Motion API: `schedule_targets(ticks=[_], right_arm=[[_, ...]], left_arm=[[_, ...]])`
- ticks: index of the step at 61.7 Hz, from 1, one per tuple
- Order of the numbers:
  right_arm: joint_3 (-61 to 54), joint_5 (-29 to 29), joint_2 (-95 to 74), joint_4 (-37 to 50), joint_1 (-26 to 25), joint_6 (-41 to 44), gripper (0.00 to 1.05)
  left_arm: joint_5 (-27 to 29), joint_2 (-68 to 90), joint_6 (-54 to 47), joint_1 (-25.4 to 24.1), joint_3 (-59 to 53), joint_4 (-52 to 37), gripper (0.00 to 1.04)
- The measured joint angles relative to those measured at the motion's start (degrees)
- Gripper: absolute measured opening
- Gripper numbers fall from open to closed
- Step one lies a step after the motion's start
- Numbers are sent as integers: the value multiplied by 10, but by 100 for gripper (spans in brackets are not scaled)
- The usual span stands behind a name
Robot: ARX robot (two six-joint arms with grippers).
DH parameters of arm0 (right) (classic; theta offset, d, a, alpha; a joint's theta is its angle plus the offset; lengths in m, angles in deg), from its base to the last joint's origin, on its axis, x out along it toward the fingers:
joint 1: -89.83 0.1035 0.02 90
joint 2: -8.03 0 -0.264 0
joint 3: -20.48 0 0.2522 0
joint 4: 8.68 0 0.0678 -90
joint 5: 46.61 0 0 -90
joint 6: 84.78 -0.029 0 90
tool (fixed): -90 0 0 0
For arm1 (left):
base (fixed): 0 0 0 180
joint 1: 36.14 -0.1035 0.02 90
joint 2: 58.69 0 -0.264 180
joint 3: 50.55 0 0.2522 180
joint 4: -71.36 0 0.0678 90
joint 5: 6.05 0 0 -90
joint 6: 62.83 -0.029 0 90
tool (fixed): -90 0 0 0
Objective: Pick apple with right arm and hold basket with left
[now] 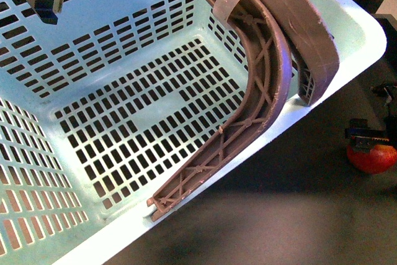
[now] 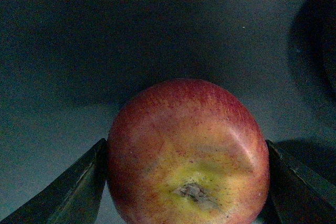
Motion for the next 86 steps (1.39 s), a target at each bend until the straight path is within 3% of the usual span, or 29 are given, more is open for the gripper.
schedule_targets(ticks=[12, 26, 45, 60, 73, 86], right_arm=[[-44, 19, 36, 23, -11, 9, 74], [-140, 108, 227, 43, -24, 3, 74], [-203, 203, 514, -23, -3, -41, 74], [-205, 201, 701, -58, 101, -83, 74], [-212, 160, 687, -55, 218, -97, 74], [-215, 139, 656, -40, 302, -104, 74]], left_arm=[[0, 0, 0, 0, 0, 0, 14], [0, 0, 0, 0, 0, 0, 14], [0, 0, 0, 0, 0, 0, 14], [-1, 0, 0, 0, 0, 0, 14], [0, 0, 0, 0, 0, 0, 14], [0, 0, 0, 0, 0, 0, 14]])
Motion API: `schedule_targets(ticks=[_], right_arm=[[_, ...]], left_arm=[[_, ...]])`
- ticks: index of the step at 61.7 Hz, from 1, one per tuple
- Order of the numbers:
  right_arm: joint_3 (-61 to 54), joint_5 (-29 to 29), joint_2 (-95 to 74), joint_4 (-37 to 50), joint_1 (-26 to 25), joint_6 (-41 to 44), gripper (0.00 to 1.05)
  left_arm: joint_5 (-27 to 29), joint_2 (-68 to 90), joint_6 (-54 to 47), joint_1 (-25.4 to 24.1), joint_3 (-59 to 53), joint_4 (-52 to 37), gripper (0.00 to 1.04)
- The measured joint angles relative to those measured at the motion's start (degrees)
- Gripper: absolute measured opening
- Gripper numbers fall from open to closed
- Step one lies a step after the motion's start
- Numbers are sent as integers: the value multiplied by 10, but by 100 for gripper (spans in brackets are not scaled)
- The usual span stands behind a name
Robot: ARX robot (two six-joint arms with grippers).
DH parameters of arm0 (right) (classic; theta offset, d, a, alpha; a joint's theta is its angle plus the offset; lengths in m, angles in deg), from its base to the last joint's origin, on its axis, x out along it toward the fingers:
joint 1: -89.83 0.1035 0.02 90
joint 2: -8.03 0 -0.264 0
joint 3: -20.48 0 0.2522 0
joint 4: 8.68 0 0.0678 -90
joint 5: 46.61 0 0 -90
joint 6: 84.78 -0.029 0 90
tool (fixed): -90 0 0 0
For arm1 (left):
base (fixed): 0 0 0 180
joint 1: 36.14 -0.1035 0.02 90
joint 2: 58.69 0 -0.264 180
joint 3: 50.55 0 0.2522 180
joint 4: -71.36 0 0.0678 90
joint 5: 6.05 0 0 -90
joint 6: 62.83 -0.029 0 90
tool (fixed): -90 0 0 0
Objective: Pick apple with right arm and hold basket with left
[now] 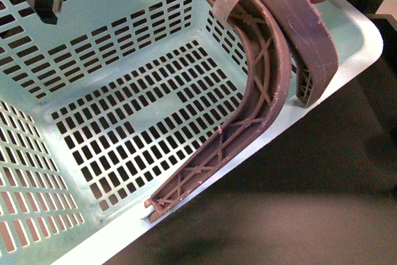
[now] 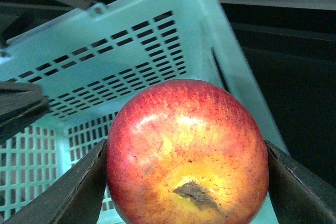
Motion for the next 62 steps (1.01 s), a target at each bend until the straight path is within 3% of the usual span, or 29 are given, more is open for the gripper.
schedule_targets(ticks=[8, 20, 27, 38, 40, 45, 62], right_arm=[[0, 2, -27, 10, 28, -3, 74], [0, -4, -55, 18, 32, -15, 98], [0, -19, -45, 30, 23, -28, 96], [-37, -93, 60, 59, -45, -57, 96], [-68, -160, 81, 110, -51, -37, 91], [-120, -220, 103, 210, -62, 16, 79], [-245, -186, 181, 269, -110, 68, 37]], left_arm=[[0, 0, 0, 0, 0, 0, 14], [0, 0, 0, 0, 0, 0, 14], [-4, 0, 0, 0, 0, 0, 14], [5, 3, -3, -1, 0, 0, 14], [4, 3, -4, -1, 0, 0, 14], [2, 3, -4, 0, 0, 0, 14], [0, 3, -2, 0, 1, 0, 14]])
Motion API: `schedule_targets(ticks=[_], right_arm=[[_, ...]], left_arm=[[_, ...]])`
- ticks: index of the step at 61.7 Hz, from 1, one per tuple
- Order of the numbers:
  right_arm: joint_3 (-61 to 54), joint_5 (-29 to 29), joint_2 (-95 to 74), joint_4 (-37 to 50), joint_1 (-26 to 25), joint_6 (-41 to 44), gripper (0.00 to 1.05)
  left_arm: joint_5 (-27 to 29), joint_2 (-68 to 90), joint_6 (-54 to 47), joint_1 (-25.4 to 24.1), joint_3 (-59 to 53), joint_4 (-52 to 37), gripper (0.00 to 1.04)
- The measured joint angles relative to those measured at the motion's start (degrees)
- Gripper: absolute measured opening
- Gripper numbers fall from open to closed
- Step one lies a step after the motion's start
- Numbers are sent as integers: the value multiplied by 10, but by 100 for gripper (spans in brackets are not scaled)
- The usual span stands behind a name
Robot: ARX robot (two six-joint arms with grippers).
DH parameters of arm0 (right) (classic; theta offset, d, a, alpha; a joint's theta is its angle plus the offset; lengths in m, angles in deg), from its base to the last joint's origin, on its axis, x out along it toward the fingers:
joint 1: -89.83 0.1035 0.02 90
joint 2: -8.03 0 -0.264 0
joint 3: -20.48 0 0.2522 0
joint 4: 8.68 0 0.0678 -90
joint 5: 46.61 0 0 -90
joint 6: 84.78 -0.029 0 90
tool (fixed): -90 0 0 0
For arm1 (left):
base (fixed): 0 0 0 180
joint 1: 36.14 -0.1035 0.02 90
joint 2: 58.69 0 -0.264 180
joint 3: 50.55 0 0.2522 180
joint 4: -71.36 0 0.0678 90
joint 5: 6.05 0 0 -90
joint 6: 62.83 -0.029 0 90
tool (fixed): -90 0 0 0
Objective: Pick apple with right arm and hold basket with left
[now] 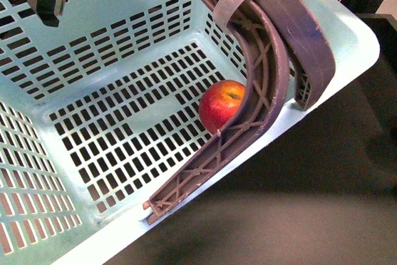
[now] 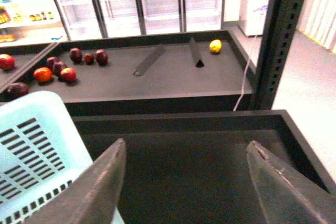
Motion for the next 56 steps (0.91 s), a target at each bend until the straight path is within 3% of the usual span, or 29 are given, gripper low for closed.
schedule_targets(ticks=[14, 30, 36, 56], right_arm=[[-62, 31, 63, 1, -33, 8, 2], [-107, 55, 129, -21, -58, 10, 2], [-121, 102, 159, -37, -93, 10, 2], [-150, 105, 239, -88, -110, 10, 2]], left_arm=[[0, 0, 0, 0, 0, 0, 14], [0, 0, 0, 0, 0, 0, 14], [0, 0, 0, 0, 0, 0, 14], [0, 0, 0, 0, 0, 0, 14]])
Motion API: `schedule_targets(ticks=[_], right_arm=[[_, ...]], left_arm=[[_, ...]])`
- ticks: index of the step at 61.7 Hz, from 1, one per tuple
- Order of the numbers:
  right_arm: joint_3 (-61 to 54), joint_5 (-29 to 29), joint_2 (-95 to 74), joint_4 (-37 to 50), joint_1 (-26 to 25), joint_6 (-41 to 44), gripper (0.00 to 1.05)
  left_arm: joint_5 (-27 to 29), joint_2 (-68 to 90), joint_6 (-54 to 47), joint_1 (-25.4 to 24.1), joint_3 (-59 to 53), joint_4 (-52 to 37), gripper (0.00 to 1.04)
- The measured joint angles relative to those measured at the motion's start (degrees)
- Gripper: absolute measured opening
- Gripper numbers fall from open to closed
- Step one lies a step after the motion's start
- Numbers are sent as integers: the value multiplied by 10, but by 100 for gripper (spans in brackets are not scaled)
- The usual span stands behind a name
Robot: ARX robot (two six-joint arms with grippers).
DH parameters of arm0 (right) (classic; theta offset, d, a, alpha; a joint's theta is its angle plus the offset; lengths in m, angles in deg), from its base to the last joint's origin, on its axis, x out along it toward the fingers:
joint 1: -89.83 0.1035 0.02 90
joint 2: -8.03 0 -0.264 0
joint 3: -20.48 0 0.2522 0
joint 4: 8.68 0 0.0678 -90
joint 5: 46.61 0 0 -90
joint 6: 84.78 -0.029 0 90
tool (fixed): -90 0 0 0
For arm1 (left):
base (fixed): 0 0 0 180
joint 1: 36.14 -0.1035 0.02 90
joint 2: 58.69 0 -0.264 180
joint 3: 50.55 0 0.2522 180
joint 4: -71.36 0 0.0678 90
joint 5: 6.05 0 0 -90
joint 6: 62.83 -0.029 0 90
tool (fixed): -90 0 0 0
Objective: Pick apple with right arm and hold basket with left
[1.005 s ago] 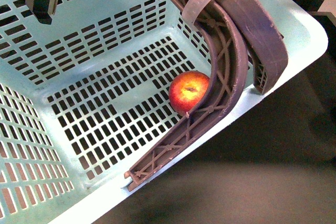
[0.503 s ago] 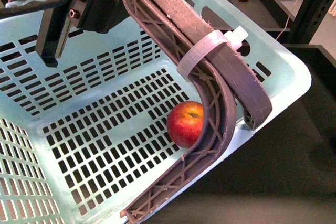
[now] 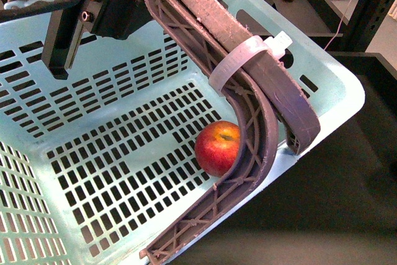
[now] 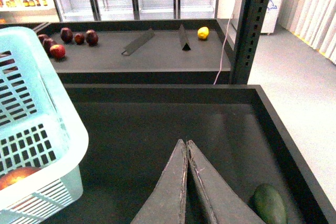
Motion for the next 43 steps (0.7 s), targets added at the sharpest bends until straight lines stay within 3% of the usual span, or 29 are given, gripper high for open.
schedule_targets(ticks=[15, 43], right_arm=[[-21, 0, 47, -14, 0, 0, 2], [-21, 0, 153, -117, 0, 0, 2]], left_arm=[[0, 0, 0, 0, 0, 0, 14], [0, 0, 0, 0, 0, 0, 14]])
